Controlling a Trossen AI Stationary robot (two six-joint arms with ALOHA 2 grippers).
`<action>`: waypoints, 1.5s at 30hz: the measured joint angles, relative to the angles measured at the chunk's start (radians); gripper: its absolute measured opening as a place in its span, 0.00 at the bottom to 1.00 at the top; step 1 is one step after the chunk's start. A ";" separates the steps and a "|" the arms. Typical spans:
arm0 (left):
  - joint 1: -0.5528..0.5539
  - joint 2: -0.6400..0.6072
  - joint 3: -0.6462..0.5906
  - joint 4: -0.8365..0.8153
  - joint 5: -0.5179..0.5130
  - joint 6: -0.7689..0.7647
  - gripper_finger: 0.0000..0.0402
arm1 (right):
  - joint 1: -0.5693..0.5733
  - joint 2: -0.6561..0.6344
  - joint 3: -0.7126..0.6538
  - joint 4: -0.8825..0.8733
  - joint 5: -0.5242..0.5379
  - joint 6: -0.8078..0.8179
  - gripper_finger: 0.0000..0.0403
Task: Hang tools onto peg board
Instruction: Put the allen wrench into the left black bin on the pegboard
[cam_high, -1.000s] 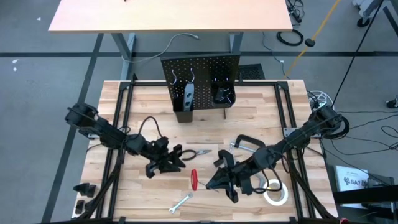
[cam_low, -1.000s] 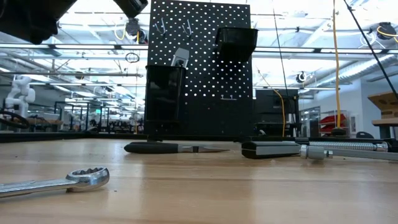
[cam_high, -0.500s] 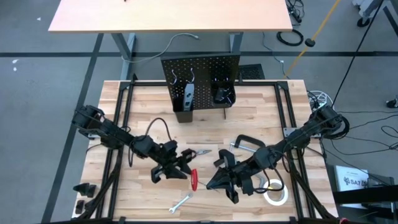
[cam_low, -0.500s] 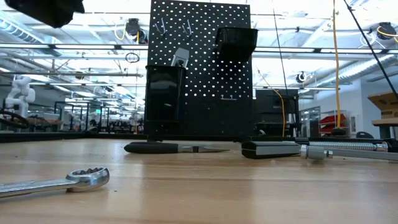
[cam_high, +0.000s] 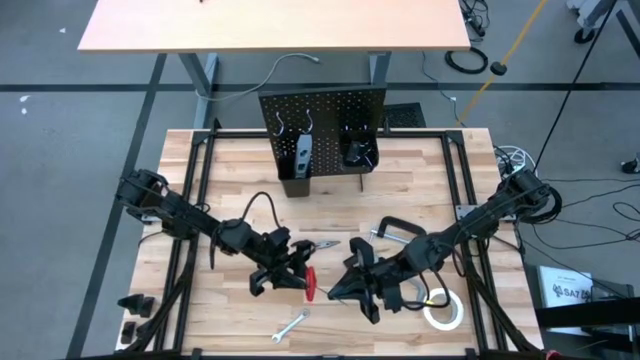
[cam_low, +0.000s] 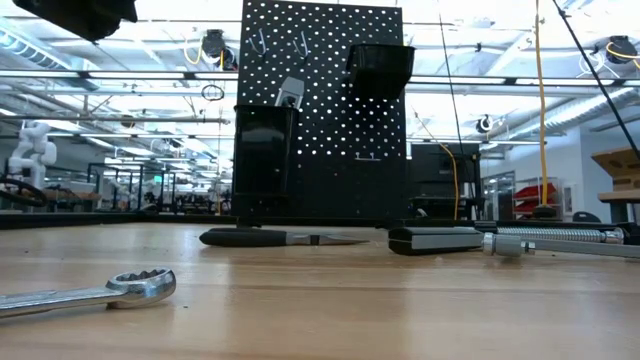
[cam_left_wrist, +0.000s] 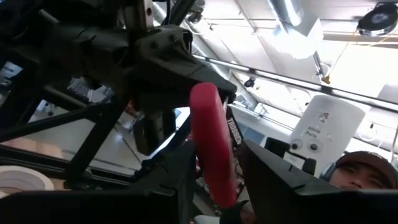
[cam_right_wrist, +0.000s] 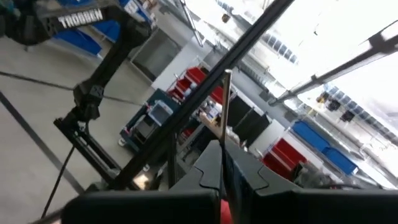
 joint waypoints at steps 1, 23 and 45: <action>0.000 0.000 0.000 0.001 0.002 0.000 0.32 | -0.001 0.000 0.000 -0.008 0.009 0.003 0.00; -0.002 0.000 0.000 0.008 0.006 0.098 0.12 | -0.008 0.000 0.000 -0.012 0.035 0.116 0.00; 0.026 -0.321 0.001 -0.526 -0.078 0.228 0.12 | 0.105 -0.041 -0.001 -0.145 0.907 0.056 0.58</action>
